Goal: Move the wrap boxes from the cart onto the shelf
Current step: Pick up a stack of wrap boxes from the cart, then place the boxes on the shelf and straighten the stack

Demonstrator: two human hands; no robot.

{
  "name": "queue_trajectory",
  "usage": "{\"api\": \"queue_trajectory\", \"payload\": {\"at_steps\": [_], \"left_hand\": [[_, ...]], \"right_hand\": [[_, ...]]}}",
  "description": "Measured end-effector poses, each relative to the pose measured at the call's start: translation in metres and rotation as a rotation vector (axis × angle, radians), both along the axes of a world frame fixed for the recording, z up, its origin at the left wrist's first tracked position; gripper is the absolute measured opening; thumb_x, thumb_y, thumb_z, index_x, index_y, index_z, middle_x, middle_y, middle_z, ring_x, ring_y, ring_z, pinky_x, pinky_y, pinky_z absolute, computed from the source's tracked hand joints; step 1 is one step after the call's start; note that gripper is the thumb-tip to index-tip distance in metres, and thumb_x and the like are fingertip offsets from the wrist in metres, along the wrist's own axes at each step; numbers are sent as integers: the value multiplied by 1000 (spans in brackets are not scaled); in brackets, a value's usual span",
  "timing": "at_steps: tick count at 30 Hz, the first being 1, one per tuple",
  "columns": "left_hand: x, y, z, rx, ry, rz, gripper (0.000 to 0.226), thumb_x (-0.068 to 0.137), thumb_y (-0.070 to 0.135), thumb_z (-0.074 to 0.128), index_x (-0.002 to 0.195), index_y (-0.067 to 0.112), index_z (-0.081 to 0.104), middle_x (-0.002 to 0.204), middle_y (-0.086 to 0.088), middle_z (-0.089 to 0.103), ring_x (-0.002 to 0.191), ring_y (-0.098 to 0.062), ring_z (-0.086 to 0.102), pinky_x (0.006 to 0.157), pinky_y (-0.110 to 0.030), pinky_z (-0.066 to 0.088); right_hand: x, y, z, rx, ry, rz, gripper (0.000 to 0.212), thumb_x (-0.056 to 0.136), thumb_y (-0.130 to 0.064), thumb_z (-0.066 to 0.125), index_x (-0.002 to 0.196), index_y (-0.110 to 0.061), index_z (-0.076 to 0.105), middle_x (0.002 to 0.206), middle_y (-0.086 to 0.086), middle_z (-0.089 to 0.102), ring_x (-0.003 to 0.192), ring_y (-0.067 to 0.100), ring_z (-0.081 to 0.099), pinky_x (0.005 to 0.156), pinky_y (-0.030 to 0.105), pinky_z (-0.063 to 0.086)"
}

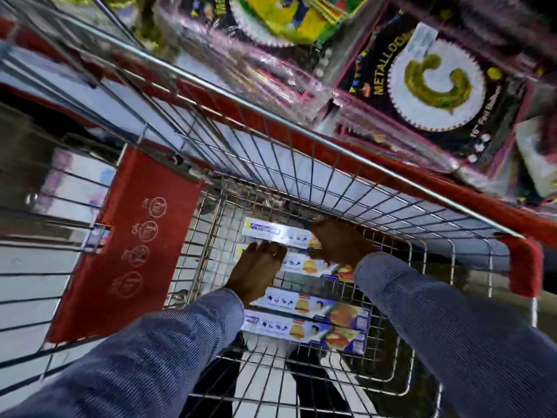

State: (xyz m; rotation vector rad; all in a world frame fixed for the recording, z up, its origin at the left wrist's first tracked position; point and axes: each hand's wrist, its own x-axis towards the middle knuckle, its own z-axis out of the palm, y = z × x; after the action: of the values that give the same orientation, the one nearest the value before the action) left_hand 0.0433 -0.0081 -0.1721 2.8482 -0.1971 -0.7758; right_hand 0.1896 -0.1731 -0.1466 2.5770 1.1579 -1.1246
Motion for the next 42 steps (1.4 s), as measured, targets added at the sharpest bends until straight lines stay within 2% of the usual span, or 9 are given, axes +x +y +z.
{"api": "queue_trajectory", "payload": {"at_steps": [8,12,18,21,25,30,33,39,42], "left_hand": [[-4,0,44,53,-55,-12,66,80,10,63,144,8,42,144,-13,52,127,-33,53,96,-45,50],[-14,10,112,27,-84,17,67,80,14,64,144,12,45,147,-10,52,129,-32,54,96,-43,52],[-23,26,265,-15,-244,2,63,61,18,76,123,16,67,117,-5,73,93,-28,75,62,-34,64],[-18,35,347,-6,-367,4,62,58,26,80,119,22,70,115,-2,75,96,-26,75,72,-31,63],[2,39,446,22,-507,5,68,67,32,71,133,33,58,131,6,67,119,-25,65,91,-38,57],[39,39,541,74,-652,8,67,71,34,67,136,42,51,139,13,60,128,-20,58,96,-34,52],[65,42,571,67,-751,29,64,73,39,66,135,45,51,135,15,62,126,-16,59,97,-33,50],[122,41,617,0,-802,83,51,77,43,69,127,41,58,128,14,65,121,-16,60,96,-32,49],[142,39,618,35,-819,98,52,78,44,70,128,38,58,131,10,66,122,-19,59,98,-33,50]], "right_hand": [[-7,2,32,77,-100,29,49,84,-35,68,122,-6,57,113,16,66,106,37,64,86,42,53],[-10,0,105,181,-148,11,44,79,-48,66,106,-12,64,100,13,70,93,33,68,79,36,54],[-6,1,264,333,-331,105,55,79,-63,56,114,-20,62,96,11,70,92,31,68,76,34,52],[4,4,362,406,-367,146,57,80,-61,62,120,-22,60,92,10,68,94,32,63,69,31,37],[15,5,479,453,-487,206,51,81,-61,61,109,-19,65,93,7,73,92,30,66,74,31,49],[32,-5,587,581,-643,136,49,83,-55,62,120,-22,63,90,5,73,87,27,67,64,29,40],[51,-13,621,617,-697,69,52,81,-54,58,124,-24,57,101,9,73,91,31,68,71,36,54],[107,-14,649,695,-704,-40,39,85,-37,62,120,-21,61,112,2,68,97,25,65,79,39,55],[139,-9,644,693,-691,-91,35,86,-29,64,116,-11,62,92,2,62,85,26,60,76,34,47]]}}
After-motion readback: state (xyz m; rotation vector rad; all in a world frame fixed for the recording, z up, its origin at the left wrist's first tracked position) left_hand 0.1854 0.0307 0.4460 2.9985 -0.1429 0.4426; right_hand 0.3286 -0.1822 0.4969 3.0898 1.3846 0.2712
